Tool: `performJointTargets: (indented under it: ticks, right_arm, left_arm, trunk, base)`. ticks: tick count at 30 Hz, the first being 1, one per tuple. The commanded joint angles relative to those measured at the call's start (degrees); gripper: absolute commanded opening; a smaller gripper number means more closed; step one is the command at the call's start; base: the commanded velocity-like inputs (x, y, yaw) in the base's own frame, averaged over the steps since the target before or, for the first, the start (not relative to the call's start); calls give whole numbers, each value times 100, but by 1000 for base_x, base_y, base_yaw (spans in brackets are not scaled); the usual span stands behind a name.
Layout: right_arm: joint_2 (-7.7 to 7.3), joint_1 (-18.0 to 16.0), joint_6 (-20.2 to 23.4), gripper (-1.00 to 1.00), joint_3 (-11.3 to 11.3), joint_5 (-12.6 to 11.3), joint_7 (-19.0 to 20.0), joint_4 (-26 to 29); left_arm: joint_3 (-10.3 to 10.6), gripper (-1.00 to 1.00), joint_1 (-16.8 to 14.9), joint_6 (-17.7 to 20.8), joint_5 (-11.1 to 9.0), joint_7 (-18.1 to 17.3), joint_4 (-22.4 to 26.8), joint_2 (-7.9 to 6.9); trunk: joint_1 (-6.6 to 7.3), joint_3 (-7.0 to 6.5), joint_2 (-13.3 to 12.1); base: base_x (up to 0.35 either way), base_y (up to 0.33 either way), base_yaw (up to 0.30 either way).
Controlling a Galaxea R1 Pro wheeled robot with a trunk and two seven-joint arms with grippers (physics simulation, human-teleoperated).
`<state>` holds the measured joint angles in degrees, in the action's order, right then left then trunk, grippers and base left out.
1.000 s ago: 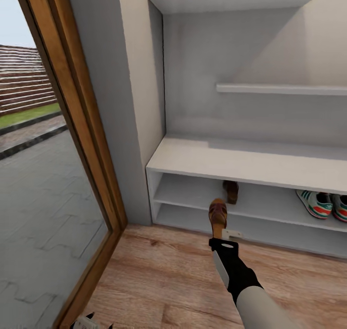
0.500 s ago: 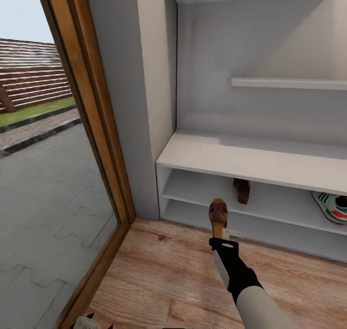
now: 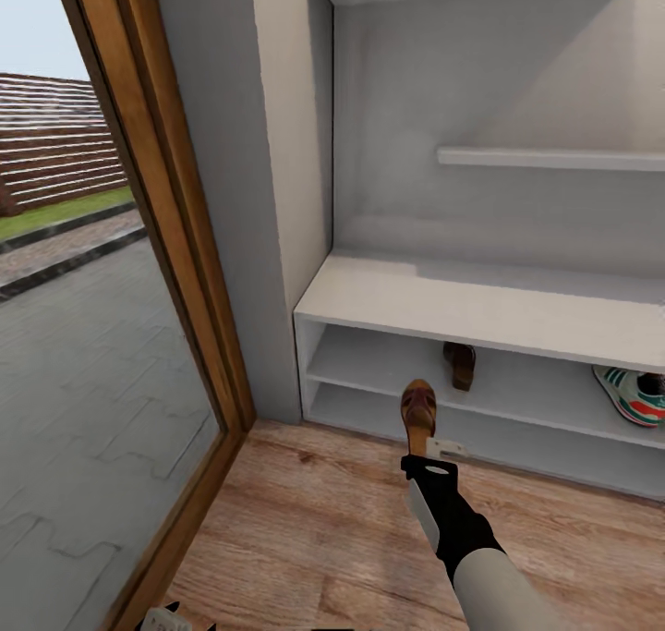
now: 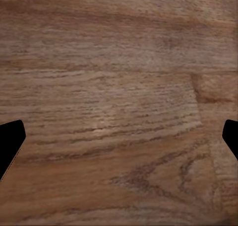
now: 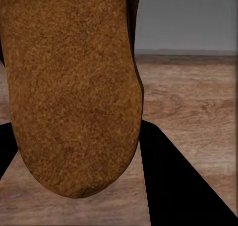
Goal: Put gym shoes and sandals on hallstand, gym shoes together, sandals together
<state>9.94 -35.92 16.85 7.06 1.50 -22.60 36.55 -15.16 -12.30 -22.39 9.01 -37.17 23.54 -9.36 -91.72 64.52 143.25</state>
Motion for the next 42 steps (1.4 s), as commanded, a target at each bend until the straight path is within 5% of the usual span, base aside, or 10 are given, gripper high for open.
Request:
performJointTargets:
  ticks: [1, 32, 42]
  right_arm:
    - [6, -2, 33, -100, 15, -1, -17, 10]
    - [6, -2, 35, -100, 21, 8, -8, 10]
    - [6, -2, 33, -100, 24, 8, -8, 2]
  left_arm:
    - [-49, 100, -5, -29, 59, -28, -2, 4]
    - [-49, 100, -3, -33, 57, -27, -41, 5]
    - [-49, 100, -3, -31, 55, -27, -51, 4]
  trunk:
    - [-1, 7, 2]
    - [-1, 13, 2]
    - [-1, 13, 2]
  base:
    - [207, 0, -78]
    - [273, -13, -6]
    - [79, -38, 0]
